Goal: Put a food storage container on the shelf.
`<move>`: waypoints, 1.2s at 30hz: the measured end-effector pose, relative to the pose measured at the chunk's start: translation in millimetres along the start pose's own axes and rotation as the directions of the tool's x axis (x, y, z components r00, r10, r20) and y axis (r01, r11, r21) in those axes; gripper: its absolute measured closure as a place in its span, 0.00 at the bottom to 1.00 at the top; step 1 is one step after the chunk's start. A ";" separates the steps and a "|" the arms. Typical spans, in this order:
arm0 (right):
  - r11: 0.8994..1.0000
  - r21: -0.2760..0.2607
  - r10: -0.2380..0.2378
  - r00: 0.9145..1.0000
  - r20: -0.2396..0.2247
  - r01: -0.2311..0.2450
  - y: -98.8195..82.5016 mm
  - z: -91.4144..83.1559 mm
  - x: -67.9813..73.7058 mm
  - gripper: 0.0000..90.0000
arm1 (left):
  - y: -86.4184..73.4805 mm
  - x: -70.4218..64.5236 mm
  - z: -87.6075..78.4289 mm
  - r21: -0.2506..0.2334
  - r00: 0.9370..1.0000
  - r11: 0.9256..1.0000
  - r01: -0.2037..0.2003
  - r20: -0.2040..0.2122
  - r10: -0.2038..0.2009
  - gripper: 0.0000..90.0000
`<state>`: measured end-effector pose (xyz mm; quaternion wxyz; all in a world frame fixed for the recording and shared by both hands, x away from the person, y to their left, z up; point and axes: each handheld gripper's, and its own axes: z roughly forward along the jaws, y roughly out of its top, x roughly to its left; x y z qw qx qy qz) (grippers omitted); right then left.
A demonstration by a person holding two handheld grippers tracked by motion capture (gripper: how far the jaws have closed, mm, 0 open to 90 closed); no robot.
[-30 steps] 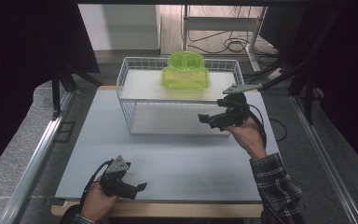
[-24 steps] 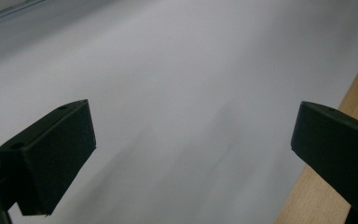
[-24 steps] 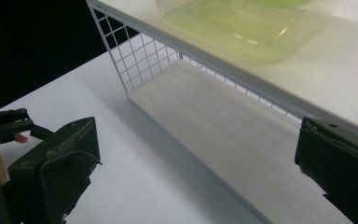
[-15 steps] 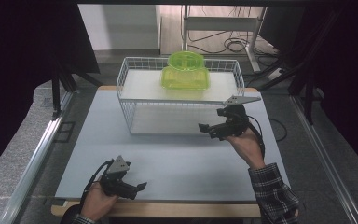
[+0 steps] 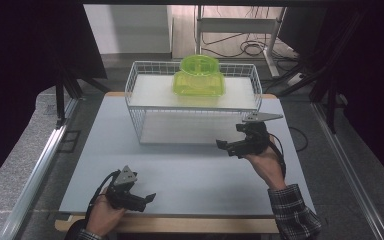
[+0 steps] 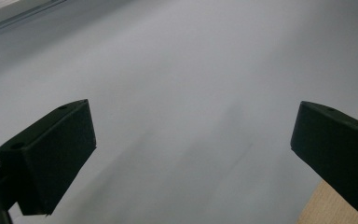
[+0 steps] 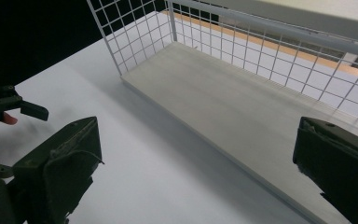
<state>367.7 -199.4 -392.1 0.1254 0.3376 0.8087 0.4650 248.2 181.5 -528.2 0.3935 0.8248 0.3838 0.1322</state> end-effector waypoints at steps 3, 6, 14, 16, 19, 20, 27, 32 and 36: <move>1.000 -0.004 0.000 1.000 0.001 0.000 -4.3 -1.0 0.0 0.02 | -0.1 0.3 0.0 0.000 1.000 1.000 0.005 0.001 -0.005 0.00; 1.000 -0.007 0.008 1.000 0.001 -0.008 -11.0 -1.9 0.1 0.02 | -0.1 0.2 0.2 0.001 1.000 1.000 0.005 -0.001 -0.005 0.00; 1.000 0.014 0.020 1.000 -0.005 -0.019 -24.6 -5.1 -1.9 0.04 | -0.1 1.1 -1.9 -0.006 1.000 1.000 0.003 -0.021 -0.003 0.00; 1.000 0.015 0.021 1.000 -0.008 -0.021 -27.5 -6.2 -2.7 0.04 | -0.1 1.0 -2.2 -0.007 1.000 1.000 0.003 -0.023 -0.003 0.00; 0.999 0.022 0.024 1.000 -0.015 -0.024 -31.5 -7.0 -3.1 0.05 | 0.0 1.2 -2.7 -0.007 1.000 1.000 0.005 -0.025 -0.005 0.00; 0.999 0.027 0.025 1.000 -0.017 -0.024 -32.8 -7.5 -2.7 0.05 | -0.1 1.4 -2.7 -0.006 1.000 1.000 0.006 -0.026 -0.006 0.00; 0.999 0.029 0.024 0.999 -0.024 -0.024 -38.1 -11.8 -0.4 0.05 | -0.2 2.9 -4.2 -0.005 0.999 1.000 0.020 -0.030 -0.020 0.00; 0.999 0.039 0.026 0.999 -0.025 -0.025 -43.8 -14.9 1.7 0.06 | -0.5 3.4 -3.2 0.013 0.999 0.999 0.033 -0.024 -0.033 0.00; 0.998 0.063 0.018 1.000 -0.016 -0.017 -49.6 -17.7 2.3 0.07 | -0.3 3.3 -3.0 0.014 0.999 1.000 0.024 -0.024 -0.023 0.01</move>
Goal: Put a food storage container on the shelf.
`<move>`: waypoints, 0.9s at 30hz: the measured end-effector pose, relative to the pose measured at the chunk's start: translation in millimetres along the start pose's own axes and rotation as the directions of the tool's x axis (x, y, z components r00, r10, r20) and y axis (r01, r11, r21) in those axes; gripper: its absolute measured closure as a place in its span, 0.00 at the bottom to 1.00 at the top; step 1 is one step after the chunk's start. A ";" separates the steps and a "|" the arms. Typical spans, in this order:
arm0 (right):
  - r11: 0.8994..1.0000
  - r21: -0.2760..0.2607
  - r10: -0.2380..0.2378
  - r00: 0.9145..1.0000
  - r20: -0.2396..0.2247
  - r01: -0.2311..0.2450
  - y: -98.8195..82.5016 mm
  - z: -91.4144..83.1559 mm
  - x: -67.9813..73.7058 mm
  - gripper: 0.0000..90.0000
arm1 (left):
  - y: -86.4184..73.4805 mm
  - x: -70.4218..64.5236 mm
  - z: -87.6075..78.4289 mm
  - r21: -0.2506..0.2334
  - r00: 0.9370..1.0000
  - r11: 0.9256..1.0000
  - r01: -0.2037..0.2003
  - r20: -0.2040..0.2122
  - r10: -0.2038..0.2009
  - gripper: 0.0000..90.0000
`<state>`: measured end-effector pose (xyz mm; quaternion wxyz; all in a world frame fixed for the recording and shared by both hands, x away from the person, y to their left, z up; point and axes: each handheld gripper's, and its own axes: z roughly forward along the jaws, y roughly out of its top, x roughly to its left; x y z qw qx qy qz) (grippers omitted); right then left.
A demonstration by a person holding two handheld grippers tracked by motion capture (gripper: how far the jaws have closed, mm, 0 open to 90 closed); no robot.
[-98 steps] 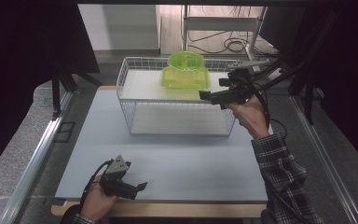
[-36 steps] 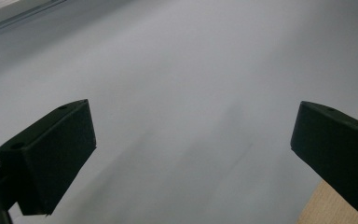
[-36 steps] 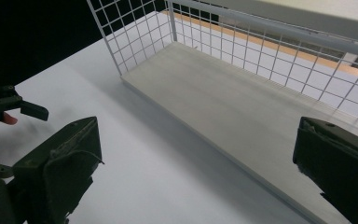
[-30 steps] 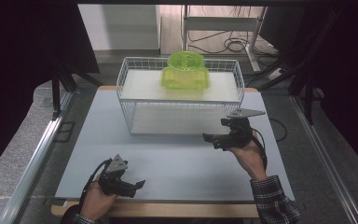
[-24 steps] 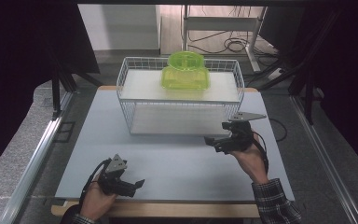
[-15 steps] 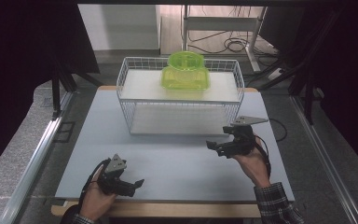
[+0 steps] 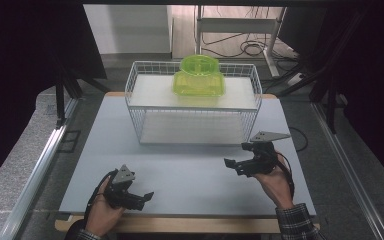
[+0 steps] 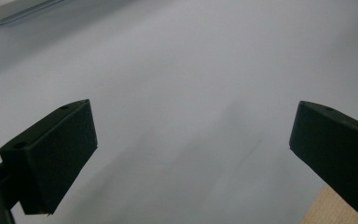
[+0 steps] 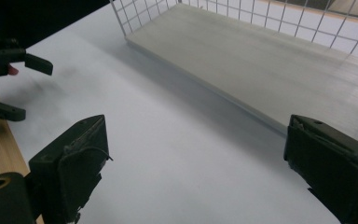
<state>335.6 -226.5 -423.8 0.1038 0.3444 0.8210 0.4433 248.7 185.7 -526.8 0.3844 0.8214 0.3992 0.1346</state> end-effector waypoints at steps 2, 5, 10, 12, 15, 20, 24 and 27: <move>1.000 0.001 -0.004 1.000 0.000 0.004 -2.8 -1.4 0.0 0.08 | 0.0 -0.1 0.1 -0.001 1.000 1.000 -0.002 -0.001 0.002 0.01; 1.000 -0.004 -0.008 1.000 -0.003 0.008 -6.2 -3.7 -0.3 0.08 | 0.1 -0.2 0.0 -0.001 1.000 1.000 -0.005 -0.003 0.005 0.01; 1.000 -0.010 -0.010 1.000 -0.001 0.010 -10.8 -7.6 0.2 0.08 | 0.1 -0.1 0.1 0.000 1.000 1.000 -0.008 -0.006 0.008 0.01; 1.000 -0.016 -0.010 1.000 0.002 0.010 -13.0 -8.9 0.4 0.08 | 0.1 -0.1 0.0 0.001 1.000 1.000 -0.007 -0.008 0.007 0.01; 1.000 -0.021 -0.009 1.000 0.009 0.009 -16.3 -11.0 0.5 0.08 | 0.1 0.4 -0.1 0.004 1.000 1.000 0.001 -0.009 -0.001 0.01; 1.000 -0.023 -0.008 1.000 0.016 0.009 -23.6 -15.0 -1.3 0.08 | -0.1 1.0 0.5 0.009 1.000 1.000 0.009 -0.009 -0.009 0.01; 1.000 -0.027 -0.001 1.000 0.022 0.001 -30.2 -18.3 -4.3 0.08 | 0.0 0.9 0.6 0.010 1.000 1.000 0.005 -0.013 -0.005 0.01; 1.000 -0.027 0.001 1.000 0.029 0.000 -35.1 -20.4 -5.9 0.08 | -0.1 0.8 0.9 0.015 1.000 1.000 0.005 -0.014 -0.005 0.01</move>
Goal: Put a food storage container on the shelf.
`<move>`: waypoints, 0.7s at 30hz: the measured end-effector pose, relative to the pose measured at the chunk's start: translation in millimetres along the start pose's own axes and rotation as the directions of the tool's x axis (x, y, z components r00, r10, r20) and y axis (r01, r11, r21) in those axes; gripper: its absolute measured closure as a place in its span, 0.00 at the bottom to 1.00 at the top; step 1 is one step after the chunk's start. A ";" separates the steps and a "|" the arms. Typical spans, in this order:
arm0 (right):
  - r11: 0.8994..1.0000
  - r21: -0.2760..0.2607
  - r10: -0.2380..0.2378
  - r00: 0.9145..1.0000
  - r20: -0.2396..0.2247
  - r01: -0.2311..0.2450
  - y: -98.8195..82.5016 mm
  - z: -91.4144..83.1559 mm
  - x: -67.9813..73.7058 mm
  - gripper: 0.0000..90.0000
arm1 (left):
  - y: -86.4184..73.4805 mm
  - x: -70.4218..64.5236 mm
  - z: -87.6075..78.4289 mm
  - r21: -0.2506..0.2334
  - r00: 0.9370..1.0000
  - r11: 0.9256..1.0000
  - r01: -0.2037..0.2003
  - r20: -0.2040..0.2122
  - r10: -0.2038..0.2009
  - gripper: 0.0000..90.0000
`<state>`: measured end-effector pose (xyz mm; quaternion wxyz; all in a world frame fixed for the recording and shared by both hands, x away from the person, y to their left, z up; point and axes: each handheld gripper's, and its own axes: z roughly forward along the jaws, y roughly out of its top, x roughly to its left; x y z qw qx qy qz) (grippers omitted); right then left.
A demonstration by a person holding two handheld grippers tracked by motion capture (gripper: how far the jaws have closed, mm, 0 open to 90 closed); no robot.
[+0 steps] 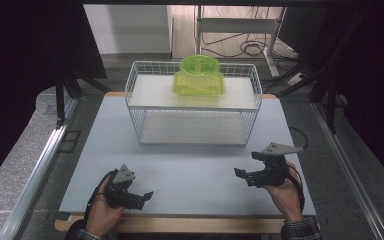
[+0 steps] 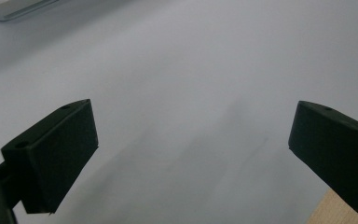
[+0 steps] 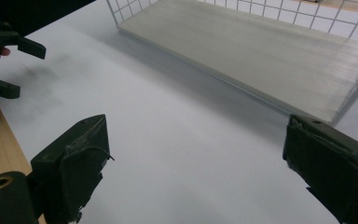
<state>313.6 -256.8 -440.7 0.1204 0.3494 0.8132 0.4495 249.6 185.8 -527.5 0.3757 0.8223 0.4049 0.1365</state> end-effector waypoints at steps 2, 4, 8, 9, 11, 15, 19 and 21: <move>1.000 0.002 -0.001 1.000 0.005 0.001 -3.7 -1.3 -1.2 0.08 | 0.0 -0.1 0.3 0.004 1.000 1.000 -0.001 0.000 0.001 0.01; 1.000 0.001 0.000 1.000 0.011 0.000 -8.1 -2.5 -2.3 0.08 | 0.0 -0.2 0.4 0.006 1.000 1.000 -0.004 -0.001 0.004 0.01; 1.000 0.007 0.003 1.000 0.027 -0.004 -17.4 -4.0 -4.7 0.08 | -0.2 0.1 1.0 0.012 1.000 1.000 -0.005 -0.007 0.005 0.02; 1.000 0.008 0.004 1.000 0.031 -0.004 -19.2 -4.3 -5.2 0.08 | -0.2 0.2 1.0 0.013 1.000 1.000 -0.006 -0.006 0.006 0.02; 1.000 0.011 0.008 0.999 0.040 -0.008 -24.0 -4.9 -6.6 0.08 | -0.3 0.4 1.2 0.015 1.000 1.000 -0.006 -0.007 0.006 0.02; 1.000 0.018 0.020 0.998 0.054 -0.021 -32.9 -6.7 -9.6 0.08 | -0.2 0.1 1.3 0.016 1.000 1.000 -0.006 -0.005 0.006 0.02; 0.999 0.020 0.031 0.998 0.061 -0.032 -39.7 -7.7 -12.2 0.08 | -0.3 0.1 1.8 0.020 1.000 1.000 -0.006 -0.002 0.006 0.02; 0.999 0.026 0.031 0.997 0.068 -0.033 -42.2 -7.5 -13.0 0.07 | -0.3 0.0 1.9 0.021 1.000 1.000 -0.005 -0.002 0.005 0.02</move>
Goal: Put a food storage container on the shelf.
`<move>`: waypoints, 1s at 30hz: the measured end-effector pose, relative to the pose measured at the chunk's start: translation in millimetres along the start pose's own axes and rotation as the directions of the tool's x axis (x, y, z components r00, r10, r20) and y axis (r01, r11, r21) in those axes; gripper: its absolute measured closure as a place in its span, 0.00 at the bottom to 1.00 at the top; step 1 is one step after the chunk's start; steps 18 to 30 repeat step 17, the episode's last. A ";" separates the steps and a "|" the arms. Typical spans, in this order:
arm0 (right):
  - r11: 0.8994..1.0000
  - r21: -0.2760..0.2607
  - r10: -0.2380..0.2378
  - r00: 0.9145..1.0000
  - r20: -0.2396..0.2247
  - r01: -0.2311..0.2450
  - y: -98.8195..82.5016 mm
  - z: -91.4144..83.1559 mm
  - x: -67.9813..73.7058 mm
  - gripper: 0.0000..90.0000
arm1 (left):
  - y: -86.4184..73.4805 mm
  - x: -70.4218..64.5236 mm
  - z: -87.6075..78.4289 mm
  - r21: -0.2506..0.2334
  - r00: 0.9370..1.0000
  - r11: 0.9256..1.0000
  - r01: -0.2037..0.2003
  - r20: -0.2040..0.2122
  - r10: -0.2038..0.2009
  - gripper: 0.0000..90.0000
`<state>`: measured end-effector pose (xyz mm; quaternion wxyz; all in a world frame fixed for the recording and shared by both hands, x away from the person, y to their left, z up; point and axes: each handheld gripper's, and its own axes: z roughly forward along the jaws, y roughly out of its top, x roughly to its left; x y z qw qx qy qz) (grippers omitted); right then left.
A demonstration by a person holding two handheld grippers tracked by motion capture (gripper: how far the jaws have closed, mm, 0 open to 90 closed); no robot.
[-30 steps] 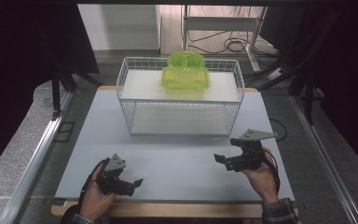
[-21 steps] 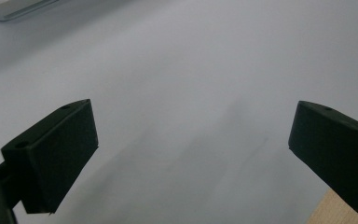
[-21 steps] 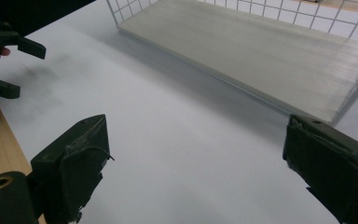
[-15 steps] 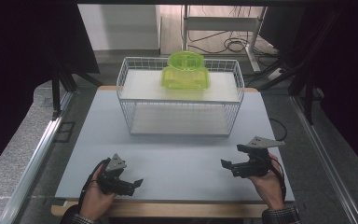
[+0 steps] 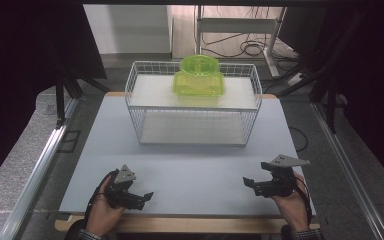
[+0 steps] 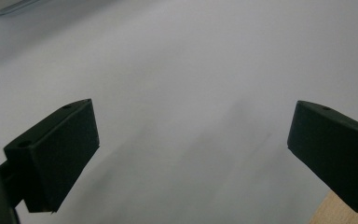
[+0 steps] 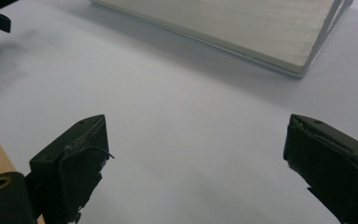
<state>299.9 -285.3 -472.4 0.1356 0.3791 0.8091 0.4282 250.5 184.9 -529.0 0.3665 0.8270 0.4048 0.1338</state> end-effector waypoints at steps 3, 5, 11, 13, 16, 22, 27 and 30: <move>1.000 0.015 -0.004 1.000 0.010 0.004 -3.9 1.8 -0.4 0.07 | -0.1 0.0 0.4 0.004 1.000 1.000 0.000 0.001 0.000 0.02; 0.999 0.028 -0.019 1.000 0.022 0.018 -6.5 3.8 -0.8 0.07 | -0.1 -0.1 0.6 0.005 1.000 1.000 -0.002 0.001 0.002 0.02; 0.997 0.069 -0.025 0.999 0.034 0.023 -13.5 12.1 -1.4 0.07 | -0.5 -0.1 2.0 0.021 1.000 1.000 -0.004 0.003 0.004 0.03; 0.996 0.081 -0.028 0.999 0.035 0.025 -14.6 14.0 -1.3 0.07 | -0.6 -0.1 2.5 0.026 1.000 1.000 -0.003 0.004 0.003 0.03; 0.995 0.091 -0.031 0.999 0.037 0.028 -15.4 15.7 -1.5 0.07 | -0.3 0.0 2.5 0.027 1.000 1.000 -0.004 0.003 0.004 0.03; 0.995 0.092 -0.030 0.999 0.036 0.027 -15.5 15.9 -1.6 0.07 | -0.2 0.0 2.7 0.027 1.000 1.000 -0.004 0.003 0.004 0.03; 0.995 0.092 -0.030 0.999 0.036 0.027 -15.5 15.9 -1.6 0.07 | -0.2 0.0 2.7 0.027 1.000 1.000 -0.004 0.003 0.004 0.03; 0.995 0.092 -0.030 0.999 0.036 0.027 -15.5 15.9 -1.6 0.07 | -0.2 0.0 2.7 0.027 1.000 1.000 -0.004 0.003 0.004 0.03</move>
